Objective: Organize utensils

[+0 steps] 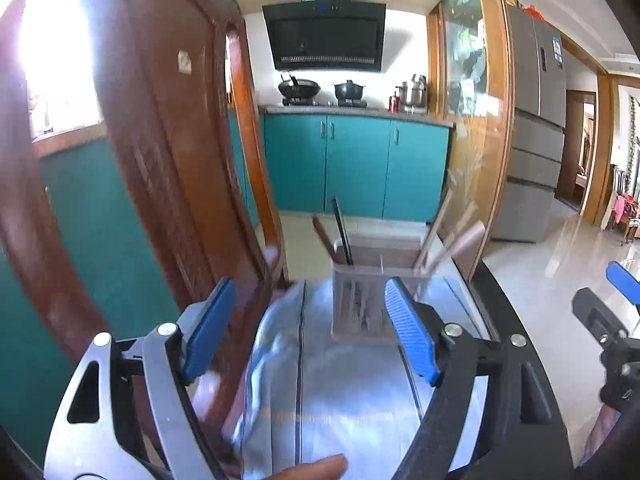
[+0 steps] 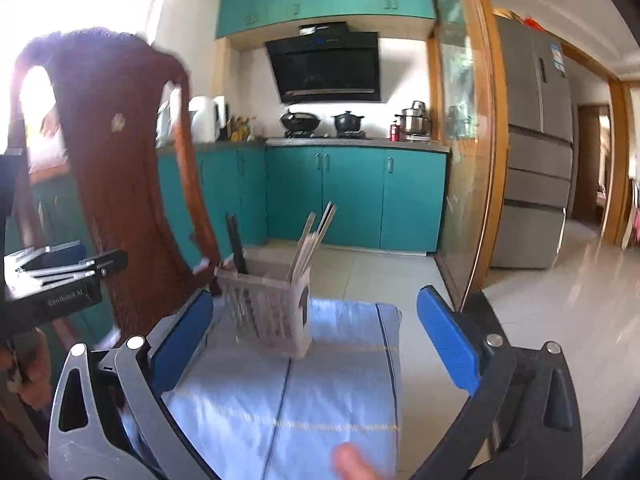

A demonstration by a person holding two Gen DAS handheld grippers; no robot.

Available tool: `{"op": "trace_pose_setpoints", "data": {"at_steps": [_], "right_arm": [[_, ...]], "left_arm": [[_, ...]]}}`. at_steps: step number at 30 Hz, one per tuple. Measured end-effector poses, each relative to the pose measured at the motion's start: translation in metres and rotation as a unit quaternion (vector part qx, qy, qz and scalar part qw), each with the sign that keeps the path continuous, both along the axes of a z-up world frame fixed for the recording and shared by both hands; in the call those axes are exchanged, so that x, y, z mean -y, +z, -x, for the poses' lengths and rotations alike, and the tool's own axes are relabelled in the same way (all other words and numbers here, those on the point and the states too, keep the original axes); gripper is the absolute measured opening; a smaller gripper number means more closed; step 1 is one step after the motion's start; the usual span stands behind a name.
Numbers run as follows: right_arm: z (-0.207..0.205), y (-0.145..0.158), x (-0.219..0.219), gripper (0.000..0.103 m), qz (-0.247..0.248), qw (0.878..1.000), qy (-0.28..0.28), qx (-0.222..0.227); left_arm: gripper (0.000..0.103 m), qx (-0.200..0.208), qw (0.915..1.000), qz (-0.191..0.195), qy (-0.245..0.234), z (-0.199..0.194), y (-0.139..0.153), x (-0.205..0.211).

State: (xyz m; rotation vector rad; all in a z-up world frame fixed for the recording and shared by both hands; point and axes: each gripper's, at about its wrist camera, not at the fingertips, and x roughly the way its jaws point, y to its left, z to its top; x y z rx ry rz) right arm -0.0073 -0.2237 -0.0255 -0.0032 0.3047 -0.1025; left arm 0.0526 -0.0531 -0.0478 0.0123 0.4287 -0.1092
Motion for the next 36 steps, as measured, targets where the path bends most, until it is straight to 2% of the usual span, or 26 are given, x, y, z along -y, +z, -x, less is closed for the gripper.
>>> {"op": "trace_pose_setpoints", "data": {"at_steps": [3, 8, 15, 18, 24, 36], "right_arm": [[0.013, -0.005, -0.011, 0.1, 0.013, 1.0, 0.006, 0.004], [0.025, -0.004, -0.02, 0.1, 0.014, 1.0, 0.015, 0.011], [0.034, 0.001, -0.03, 0.1, 0.037, 0.999, 0.018, 0.022], [0.037, 0.001, -0.03, 0.1, 0.04, 0.999, 0.016, 0.026], [0.041, 0.004, -0.021, 0.1, 0.016, 0.999, 0.017, 0.034], [0.041, 0.002, -0.024, 0.1, 0.021, 0.999, 0.02, 0.035]], "left_arm": [[0.085, -0.005, 0.9999, -0.016, -0.003, 0.015, -0.006, 0.002], [0.099, 0.017, 0.9992, -0.035, 0.004, 0.046, -0.006, 0.003], [0.099, 0.044, 0.9979, -0.047, 0.004, 0.066, 0.007, 0.004], [0.099, 0.045, 0.998, -0.044, -0.005, 0.071, 0.009, 0.005], [0.099, 0.047, 0.9976, -0.05, -0.002, 0.074, 0.006, 0.006], [0.099, 0.035, 0.9983, -0.047, 0.006, 0.069, 0.003, 0.001]]}}
